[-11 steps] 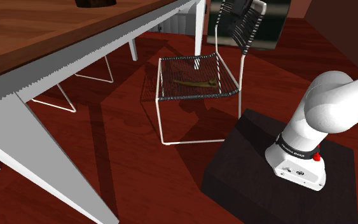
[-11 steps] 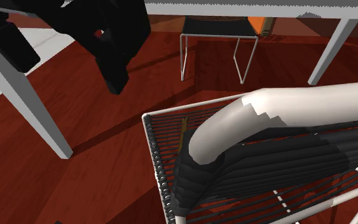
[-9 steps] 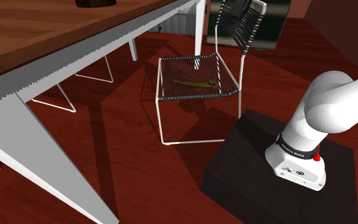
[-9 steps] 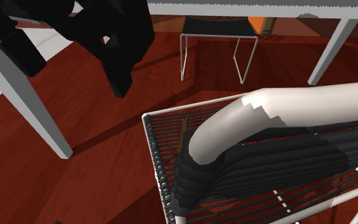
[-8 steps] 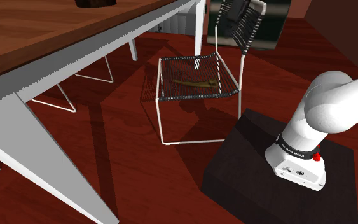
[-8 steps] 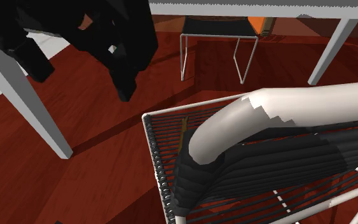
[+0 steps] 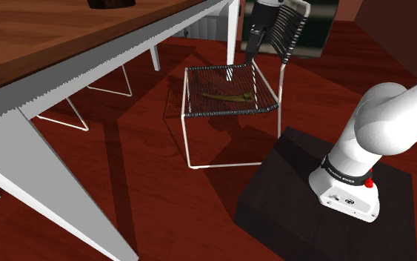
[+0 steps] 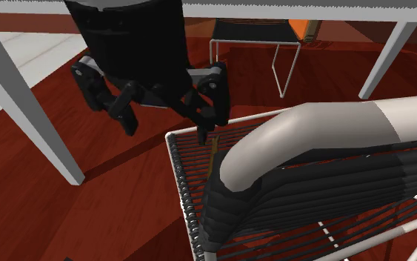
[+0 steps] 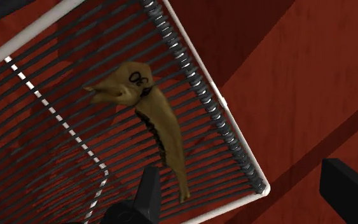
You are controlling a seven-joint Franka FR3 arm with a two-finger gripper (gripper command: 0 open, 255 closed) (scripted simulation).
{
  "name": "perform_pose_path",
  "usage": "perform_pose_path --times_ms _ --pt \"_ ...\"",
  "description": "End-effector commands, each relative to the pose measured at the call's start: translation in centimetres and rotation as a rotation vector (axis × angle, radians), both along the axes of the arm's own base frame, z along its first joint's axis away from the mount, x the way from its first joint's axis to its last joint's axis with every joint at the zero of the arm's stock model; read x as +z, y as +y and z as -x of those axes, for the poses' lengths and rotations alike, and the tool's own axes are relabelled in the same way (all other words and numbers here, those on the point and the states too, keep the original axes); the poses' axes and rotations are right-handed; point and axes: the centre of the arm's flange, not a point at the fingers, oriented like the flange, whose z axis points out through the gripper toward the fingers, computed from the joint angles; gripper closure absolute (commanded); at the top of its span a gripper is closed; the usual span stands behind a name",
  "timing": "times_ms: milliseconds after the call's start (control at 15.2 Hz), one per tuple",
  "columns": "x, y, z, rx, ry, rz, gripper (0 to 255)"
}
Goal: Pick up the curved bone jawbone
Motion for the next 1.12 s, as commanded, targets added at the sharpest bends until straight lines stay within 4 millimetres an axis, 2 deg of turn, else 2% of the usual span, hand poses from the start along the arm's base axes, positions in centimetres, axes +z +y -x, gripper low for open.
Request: perform_pose_path --times_ms 0,858,1056 --pt "-2.3 -0.2 -1.5 0.020 0.004 0.018 0" --pt "-16.3 -2.1 -11.0 0.145 0.043 0.130 0" --pt "-17.9 -2.1 -11.0 0.145 0.043 0.130 0"
